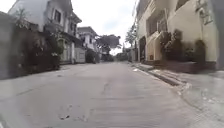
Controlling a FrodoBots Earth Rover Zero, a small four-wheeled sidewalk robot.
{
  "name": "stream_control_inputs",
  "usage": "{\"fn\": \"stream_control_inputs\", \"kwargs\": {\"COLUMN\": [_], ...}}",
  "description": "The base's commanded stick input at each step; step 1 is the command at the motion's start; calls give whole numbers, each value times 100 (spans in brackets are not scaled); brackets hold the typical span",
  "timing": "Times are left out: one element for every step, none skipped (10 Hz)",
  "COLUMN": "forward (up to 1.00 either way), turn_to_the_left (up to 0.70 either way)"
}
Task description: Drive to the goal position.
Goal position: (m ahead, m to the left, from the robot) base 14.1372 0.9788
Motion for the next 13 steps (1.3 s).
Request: {"fn": "stream_control_inputs", "kwargs": {"forward": [0,0,0,0,0,0,0,0,22,72,100,100,100], "turn_to_the_left": [0,0,0,0,0,0,0,0,0,0,0,0,0]}}
